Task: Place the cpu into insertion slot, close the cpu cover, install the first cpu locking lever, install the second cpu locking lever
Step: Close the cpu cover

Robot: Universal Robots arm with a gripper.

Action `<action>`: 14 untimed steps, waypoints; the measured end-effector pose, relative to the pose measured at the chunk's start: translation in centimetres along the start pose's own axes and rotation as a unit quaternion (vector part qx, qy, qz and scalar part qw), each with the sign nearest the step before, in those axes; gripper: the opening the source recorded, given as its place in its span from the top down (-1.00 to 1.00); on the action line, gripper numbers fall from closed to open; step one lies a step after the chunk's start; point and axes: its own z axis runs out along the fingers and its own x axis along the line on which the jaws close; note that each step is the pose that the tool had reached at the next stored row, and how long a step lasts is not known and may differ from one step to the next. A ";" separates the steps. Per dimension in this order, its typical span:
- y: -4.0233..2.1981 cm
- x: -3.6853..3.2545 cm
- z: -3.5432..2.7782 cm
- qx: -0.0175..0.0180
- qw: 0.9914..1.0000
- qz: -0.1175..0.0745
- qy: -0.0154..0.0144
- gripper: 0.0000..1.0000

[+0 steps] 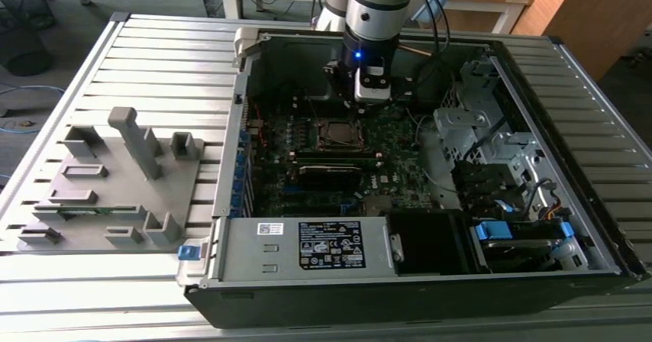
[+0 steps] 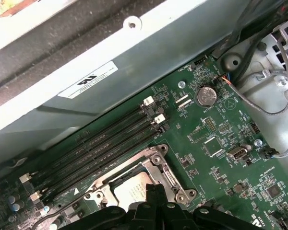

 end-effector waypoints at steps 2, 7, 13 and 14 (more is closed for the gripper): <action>0.00 0.00 0.00 0.000 1.000 -0.006 0.000 0.79; 0.00 0.00 0.00 0.000 1.000 -0.028 0.001 0.79; 0.00 0.00 0.01 0.001 0.998 -0.067 0.002 0.79; 0.00 0.00 0.01 0.001 0.997 -0.074 0.002 0.79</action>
